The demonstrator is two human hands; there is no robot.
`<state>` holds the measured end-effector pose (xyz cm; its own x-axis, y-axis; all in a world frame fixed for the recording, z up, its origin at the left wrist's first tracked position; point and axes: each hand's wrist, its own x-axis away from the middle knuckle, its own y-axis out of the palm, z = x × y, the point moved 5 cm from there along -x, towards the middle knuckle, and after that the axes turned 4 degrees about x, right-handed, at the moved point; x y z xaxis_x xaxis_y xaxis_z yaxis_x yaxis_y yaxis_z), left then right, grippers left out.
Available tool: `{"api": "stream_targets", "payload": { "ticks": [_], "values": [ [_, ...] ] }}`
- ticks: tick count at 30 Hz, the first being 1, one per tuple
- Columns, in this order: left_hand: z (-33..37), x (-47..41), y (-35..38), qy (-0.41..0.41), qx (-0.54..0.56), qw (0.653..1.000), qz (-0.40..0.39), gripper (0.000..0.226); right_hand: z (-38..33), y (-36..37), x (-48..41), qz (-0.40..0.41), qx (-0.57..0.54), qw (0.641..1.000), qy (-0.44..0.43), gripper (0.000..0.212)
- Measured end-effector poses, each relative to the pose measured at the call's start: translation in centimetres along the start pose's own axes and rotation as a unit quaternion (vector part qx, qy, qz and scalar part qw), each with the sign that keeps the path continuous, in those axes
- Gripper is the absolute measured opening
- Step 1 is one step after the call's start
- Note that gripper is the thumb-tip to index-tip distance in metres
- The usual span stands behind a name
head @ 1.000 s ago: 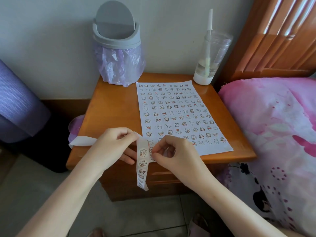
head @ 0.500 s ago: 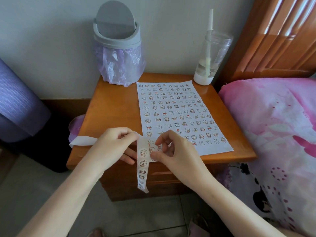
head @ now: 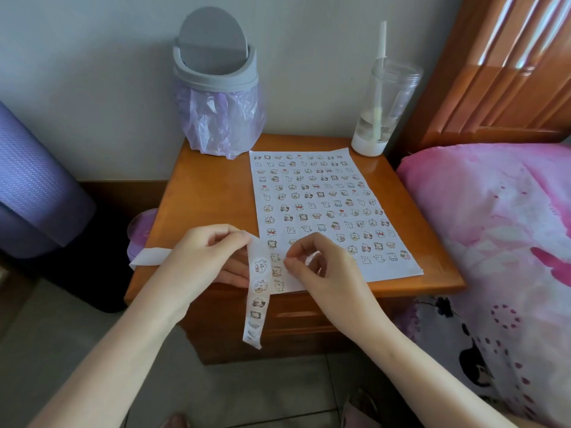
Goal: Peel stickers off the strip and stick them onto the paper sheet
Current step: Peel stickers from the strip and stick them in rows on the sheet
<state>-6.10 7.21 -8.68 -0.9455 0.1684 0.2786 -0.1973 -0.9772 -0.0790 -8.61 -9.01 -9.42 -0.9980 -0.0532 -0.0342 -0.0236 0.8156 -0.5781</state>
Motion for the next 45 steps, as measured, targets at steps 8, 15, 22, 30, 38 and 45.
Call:
{"api": "stream_targets", "payload": {
  "ticks": [8, 15, 22, 30, 38, 45],
  "values": [
    [0.6, 0.7, 0.7, 0.031, 0.030, 0.999, 0.011, 0.015, -1.4, -0.7, 1.0, 0.011, -0.103, 0.993, -0.062, 0.004],
    [0.7, 1.0, 1.2, 0.020, 0.064, 0.998, -0.009, 0.018, -1.5, -1.0, 1.0, 0.023, -0.129, 0.989, -0.065, 0.012],
    [0.9, 1.3, 1.7, 0.021, 0.034, 0.998, -0.045, 0.020, -1.2, -1.2, 0.9, 0.034, -0.111, 0.991, -0.067, 0.013],
    [1.0, 1.4, 1.4, 0.013, 0.012, 0.999, -0.038, 0.015, -1.7, -1.4, 0.9, 0.048, -0.062, 0.991, -0.106, 0.015],
    [0.7, 1.2, 1.5, 0.008, -0.007, 1.000, -0.017, 0.015, -2.0, -1.7, 0.8, 0.056, -0.032, 0.989, -0.132, 0.009],
    [0.5, 1.1, 1.6, 0.004, 0.004, 1.000, -0.015, 0.016, -2.1, -1.7, 0.8, 0.069, -0.020, 0.987, -0.141, 0.009]
  ]
}}
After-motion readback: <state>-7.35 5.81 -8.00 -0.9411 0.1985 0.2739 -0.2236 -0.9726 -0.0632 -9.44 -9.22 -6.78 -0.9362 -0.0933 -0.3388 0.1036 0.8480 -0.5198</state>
